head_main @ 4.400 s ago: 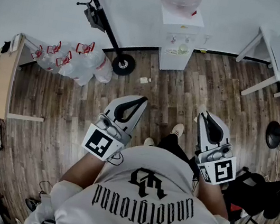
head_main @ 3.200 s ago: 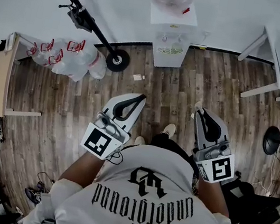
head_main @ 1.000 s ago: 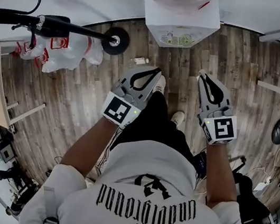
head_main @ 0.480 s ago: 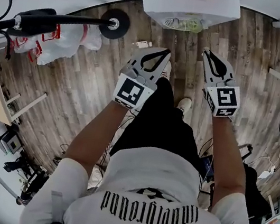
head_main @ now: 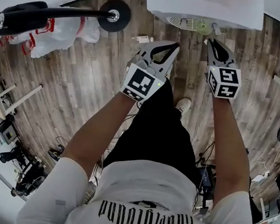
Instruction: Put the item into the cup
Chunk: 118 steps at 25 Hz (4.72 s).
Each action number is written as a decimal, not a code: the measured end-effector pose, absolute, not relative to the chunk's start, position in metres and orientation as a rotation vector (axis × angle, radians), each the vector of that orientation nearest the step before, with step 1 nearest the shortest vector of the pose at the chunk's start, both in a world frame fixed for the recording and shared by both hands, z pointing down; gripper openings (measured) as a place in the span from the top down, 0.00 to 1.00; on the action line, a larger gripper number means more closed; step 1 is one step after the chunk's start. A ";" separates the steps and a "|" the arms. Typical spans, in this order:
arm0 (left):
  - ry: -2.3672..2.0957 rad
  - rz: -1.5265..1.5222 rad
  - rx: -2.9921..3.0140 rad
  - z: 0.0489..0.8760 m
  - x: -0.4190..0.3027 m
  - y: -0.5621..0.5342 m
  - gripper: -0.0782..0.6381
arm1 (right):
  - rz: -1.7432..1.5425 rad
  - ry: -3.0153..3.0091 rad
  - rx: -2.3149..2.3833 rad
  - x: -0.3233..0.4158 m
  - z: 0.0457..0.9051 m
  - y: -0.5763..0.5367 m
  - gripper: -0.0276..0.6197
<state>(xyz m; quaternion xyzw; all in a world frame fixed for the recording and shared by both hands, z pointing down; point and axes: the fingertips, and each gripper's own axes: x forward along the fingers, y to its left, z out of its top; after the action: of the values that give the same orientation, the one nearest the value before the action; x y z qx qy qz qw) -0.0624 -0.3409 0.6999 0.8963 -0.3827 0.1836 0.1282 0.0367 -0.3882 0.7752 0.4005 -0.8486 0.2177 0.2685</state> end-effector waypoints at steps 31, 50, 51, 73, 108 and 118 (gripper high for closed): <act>-1.122 0.548 2.523 0.749 -0.064 -0.367 0.88 | 0.755 -2.104 1.134 0.029 0.878 -0.425 0.73; -1.202 0.471 2.615 0.619 -0.029 -0.299 0.88 | 0.607 -2.318 1.091 0.045 0.710 -0.330 0.74; -1.208 0.454 2.623 0.607 -0.026 -0.293 0.88 | 0.598 -2.337 1.089 0.049 0.697 -0.321 0.75; -1.289 0.170 2.817 0.359 0.040 -0.123 0.88 | 0.051 -2.794 1.082 0.130 0.364 -0.122 0.95; -1.247 0.161 2.906 0.254 -0.019 0.048 0.88 | -0.095 -2.848 1.153 0.097 0.255 0.055 0.95; -1.184 0.134 2.916 0.247 -0.107 0.099 0.88 | -0.194 -2.820 1.265 0.029 0.244 0.107 0.95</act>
<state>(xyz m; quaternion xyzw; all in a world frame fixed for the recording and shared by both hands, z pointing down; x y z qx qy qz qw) -0.1069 0.0993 0.2473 0.9256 -0.3760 0.0425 -0.0042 0.0289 0.1070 0.2442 0.4084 -0.9104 -0.0628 0.0224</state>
